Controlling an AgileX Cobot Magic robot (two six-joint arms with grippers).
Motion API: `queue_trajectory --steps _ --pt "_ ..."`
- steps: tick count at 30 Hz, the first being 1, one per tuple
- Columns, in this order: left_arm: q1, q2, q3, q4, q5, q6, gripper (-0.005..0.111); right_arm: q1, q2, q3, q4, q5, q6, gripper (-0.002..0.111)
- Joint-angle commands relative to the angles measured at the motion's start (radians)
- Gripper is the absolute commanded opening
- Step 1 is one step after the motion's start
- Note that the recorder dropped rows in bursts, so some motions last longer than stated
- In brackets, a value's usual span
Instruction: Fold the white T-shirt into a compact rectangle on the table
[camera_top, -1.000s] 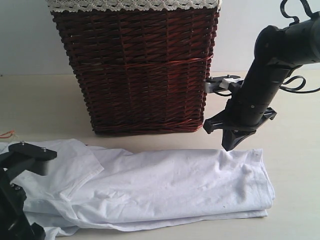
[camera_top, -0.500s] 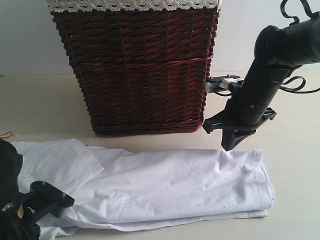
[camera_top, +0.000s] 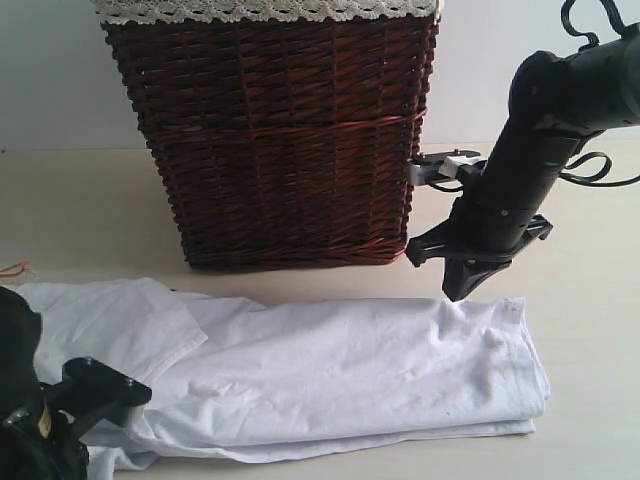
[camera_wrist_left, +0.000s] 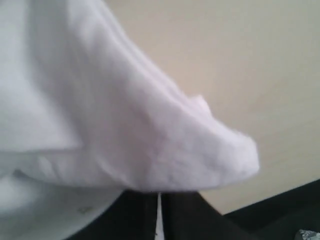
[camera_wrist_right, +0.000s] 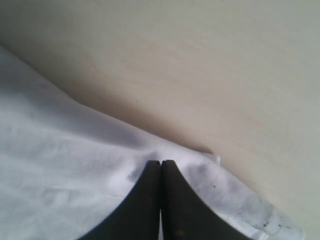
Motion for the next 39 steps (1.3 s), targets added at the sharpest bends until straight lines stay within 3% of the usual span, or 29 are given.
queue_trajectory --steps 1,5,9,14,18,21,27,36,39 --pt "-0.006 -0.195 0.004 0.025 0.055 -0.054 0.000 -0.003 -0.013 0.005 0.003 -0.005 -0.008 0.000" --pt "-0.005 -0.358 -0.022 0.291 0.243 -0.120 0.000 -0.003 -0.013 0.005 0.003 -0.005 -0.008 0.000" --pt "-0.005 -0.416 -0.079 0.471 0.265 -0.124 0.000 -0.003 -0.013 0.005 0.007 -0.005 -0.008 0.000" --pt "-0.005 -0.425 -0.141 0.716 0.128 -0.033 0.000 -0.003 -0.013 0.005 0.007 -0.005 -0.008 0.000" --pt "0.013 -0.383 -0.141 0.886 -0.125 -0.003 0.000 -0.003 -0.013 0.005 0.007 -0.005 -0.008 0.000" --pt "0.038 -0.334 -0.141 0.925 -0.318 -0.003 0.000 -0.003 -0.013 0.005 0.007 0.002 -0.008 0.000" --pt "0.083 -0.213 -0.141 0.953 -0.532 -0.016 0.000 -0.003 -0.013 0.005 0.007 0.023 -0.008 0.000" --pt "0.107 -0.142 -0.143 0.953 -0.526 -0.147 0.000 -0.003 -0.013 0.005 0.004 0.027 -0.008 0.000" --pt "0.107 -0.142 -0.143 0.959 -0.550 -0.147 0.007 -0.003 -0.013 0.005 0.004 0.027 -0.008 0.000"
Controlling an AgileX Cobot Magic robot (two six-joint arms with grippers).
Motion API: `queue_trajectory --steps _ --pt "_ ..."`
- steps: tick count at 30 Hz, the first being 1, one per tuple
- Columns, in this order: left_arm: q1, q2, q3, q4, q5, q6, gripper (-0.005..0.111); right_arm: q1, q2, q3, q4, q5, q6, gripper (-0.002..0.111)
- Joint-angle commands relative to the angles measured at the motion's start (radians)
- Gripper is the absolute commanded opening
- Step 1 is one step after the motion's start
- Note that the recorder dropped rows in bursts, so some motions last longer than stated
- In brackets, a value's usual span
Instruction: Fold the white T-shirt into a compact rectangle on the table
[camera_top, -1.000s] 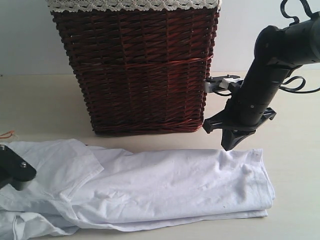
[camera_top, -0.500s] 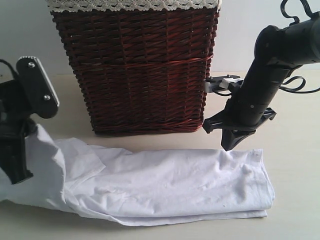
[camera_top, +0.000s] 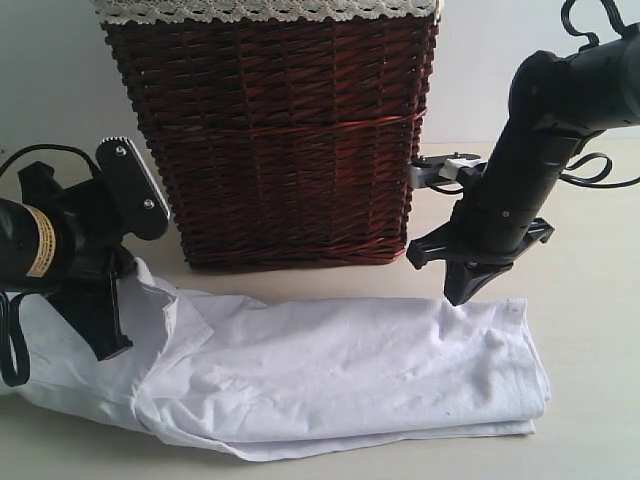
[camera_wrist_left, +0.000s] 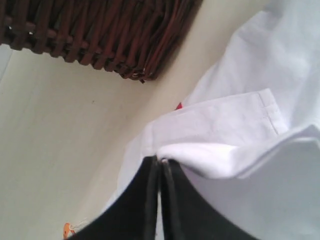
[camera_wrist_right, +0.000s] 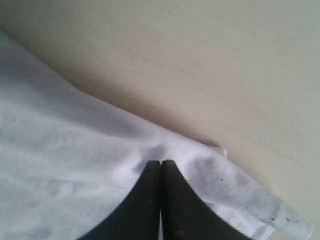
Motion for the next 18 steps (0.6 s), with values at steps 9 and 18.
queue_trajectory --steps 9,18 --pt "0.002 0.000 -0.014 0.034 -0.021 -0.102 0.048 -0.003 -0.013 0.005 0.000 0.009 -0.008 0.000" --pt "0.002 -0.117 0.006 -0.363 0.273 -0.189 0.015 -0.003 -0.013 0.005 -0.004 0.029 -0.008 0.000"
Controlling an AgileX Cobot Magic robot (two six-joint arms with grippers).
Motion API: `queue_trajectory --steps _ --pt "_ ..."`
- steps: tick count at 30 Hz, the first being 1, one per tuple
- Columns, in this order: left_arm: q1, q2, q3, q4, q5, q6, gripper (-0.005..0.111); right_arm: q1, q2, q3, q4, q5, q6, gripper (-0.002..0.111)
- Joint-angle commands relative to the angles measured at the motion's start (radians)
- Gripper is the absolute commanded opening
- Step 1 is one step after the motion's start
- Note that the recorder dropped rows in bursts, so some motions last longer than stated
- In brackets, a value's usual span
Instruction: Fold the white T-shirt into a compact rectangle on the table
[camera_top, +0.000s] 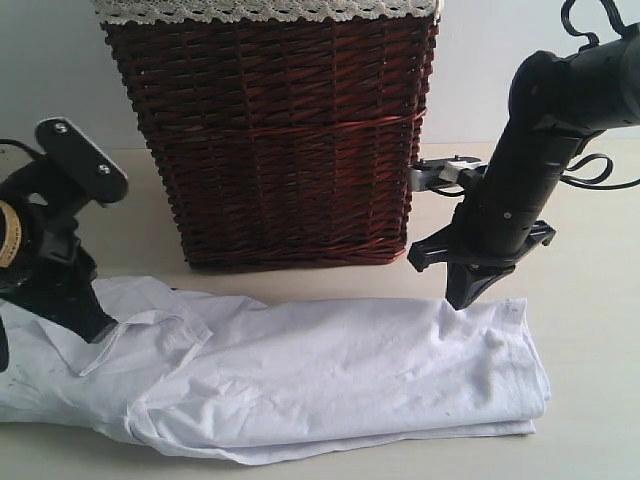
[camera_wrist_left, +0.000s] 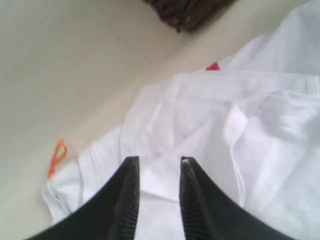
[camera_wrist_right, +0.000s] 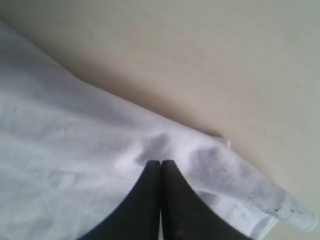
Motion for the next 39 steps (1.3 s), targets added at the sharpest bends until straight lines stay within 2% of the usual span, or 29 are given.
queue_trajectory --steps 1,3,6,9,13,17,21,25,33,35,37,39 --pt "0.002 -0.055 0.049 -0.320 0.033 0.049 0.008 -0.003 -0.013 0.005 -0.004 0.005 -0.008 0.000" --pt "0.011 -0.043 0.085 -0.415 -0.012 0.042 0.000 -0.003 -0.013 0.005 -0.004 0.005 -0.008 0.000" --pt "0.071 -0.007 0.115 -0.575 -0.063 0.047 0.000 -0.003 -0.013 0.005 -0.004 0.003 -0.008 0.000" --pt "0.144 0.041 0.117 -0.645 -0.112 0.067 0.000 -0.003 -0.013 0.005 -0.004 -0.003 -0.008 0.000" --pt "0.216 0.106 0.117 -0.779 -0.114 0.248 0.000 -0.003 -0.013 0.005 -0.004 -0.005 -0.008 0.000" --pt "0.244 0.168 0.117 -0.866 -0.104 0.382 0.000 -0.003 -0.013 0.005 -0.004 -0.005 -0.008 0.000" --pt "0.246 0.190 0.117 -0.864 -0.138 0.390 0.000 -0.003 -0.013 0.005 -0.004 -0.005 -0.008 0.000" --pt "0.250 0.206 0.112 -0.857 -0.240 0.392 0.000 -0.003 -0.013 0.005 -0.004 -0.005 -0.008 0.000" --pt "0.270 0.244 0.000 -0.807 -0.327 0.392 0.000 -0.003 -0.013 0.005 -0.004 -0.004 -0.008 0.000" --pt "0.279 0.263 -0.048 -0.807 -0.303 0.392 0.000 -0.003 -0.013 0.005 -0.007 -0.001 -0.008 0.000" --pt "0.281 0.271 -0.106 -0.812 -0.221 0.389 0.001 -0.003 -0.013 0.005 -0.007 0.003 -0.008 0.000" --pt "0.279 0.269 -0.151 -0.812 -0.139 0.402 0.012 -0.003 -0.013 0.005 -0.007 0.003 -0.008 0.000"
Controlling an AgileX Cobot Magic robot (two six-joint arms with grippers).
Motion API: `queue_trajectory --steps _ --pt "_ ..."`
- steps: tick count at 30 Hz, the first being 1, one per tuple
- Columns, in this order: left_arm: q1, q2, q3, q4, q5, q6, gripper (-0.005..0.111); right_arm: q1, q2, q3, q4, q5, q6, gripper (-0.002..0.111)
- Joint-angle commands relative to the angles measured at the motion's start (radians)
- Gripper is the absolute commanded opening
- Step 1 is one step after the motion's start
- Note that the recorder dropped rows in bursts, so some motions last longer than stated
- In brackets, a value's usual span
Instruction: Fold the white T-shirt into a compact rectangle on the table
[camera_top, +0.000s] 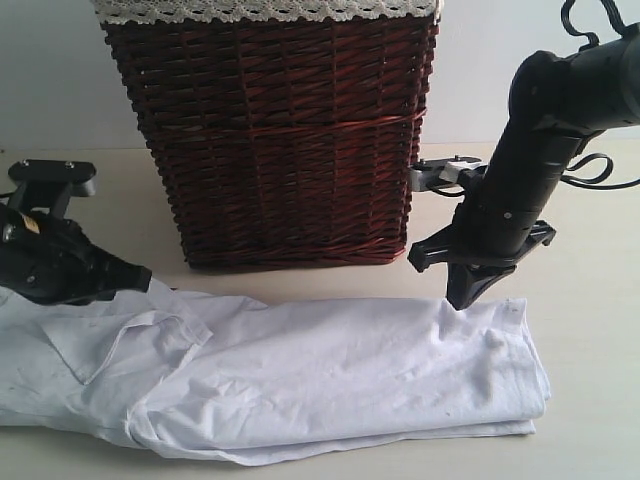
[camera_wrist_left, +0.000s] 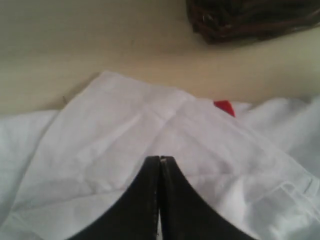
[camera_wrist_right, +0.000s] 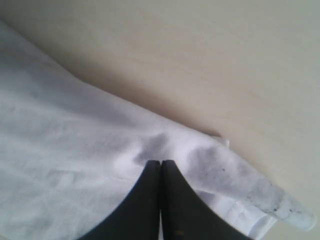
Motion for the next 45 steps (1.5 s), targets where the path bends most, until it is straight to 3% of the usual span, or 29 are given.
queue_trajectory --steps 1,4,6,9,12,19,24,32,42,45 --pt "0.004 0.002 -0.108 0.001 0.168 0.033 0.021 -0.003 -0.013 0.005 -0.005 0.002 -0.008 0.000" --pt "0.004 -0.014 -0.145 -0.048 0.285 0.108 0.051 -0.003 -0.013 0.005 -0.005 0.002 -0.008 0.000" --pt "0.004 -0.014 -0.157 -0.121 0.397 0.184 0.057 -0.003 -0.013 0.005 -0.005 0.002 -0.008 0.000" --pt "0.004 -0.014 -0.135 -0.208 0.449 0.242 0.048 -0.003 -0.013 0.005 -0.005 0.002 -0.008 0.000" --pt "0.004 -0.012 -0.097 -0.197 0.393 0.244 0.040 -0.003 -0.013 0.005 -0.005 0.000 -0.008 0.000" --pt "0.004 0.046 -0.055 -0.177 0.300 0.299 0.049 -0.003 -0.013 0.005 -0.005 -0.006 -0.008 0.000" --pt "0.004 0.091 -0.055 -0.162 0.249 0.307 0.046 -0.003 -0.013 0.005 -0.005 -0.012 -0.008 0.000" --pt "0.004 0.087 -0.055 -0.130 0.247 0.308 0.000 -0.003 -0.013 0.005 -0.005 -0.012 -0.008 0.000" --pt "0.004 0.040 -0.143 0.030 0.290 0.332 0.010 -0.003 -0.013 0.005 -0.005 -0.023 -0.008 0.000" --pt "0.004 0.040 -0.181 0.060 0.285 0.491 0.010 -0.003 -0.013 0.005 -0.005 -0.023 -0.008 0.000"
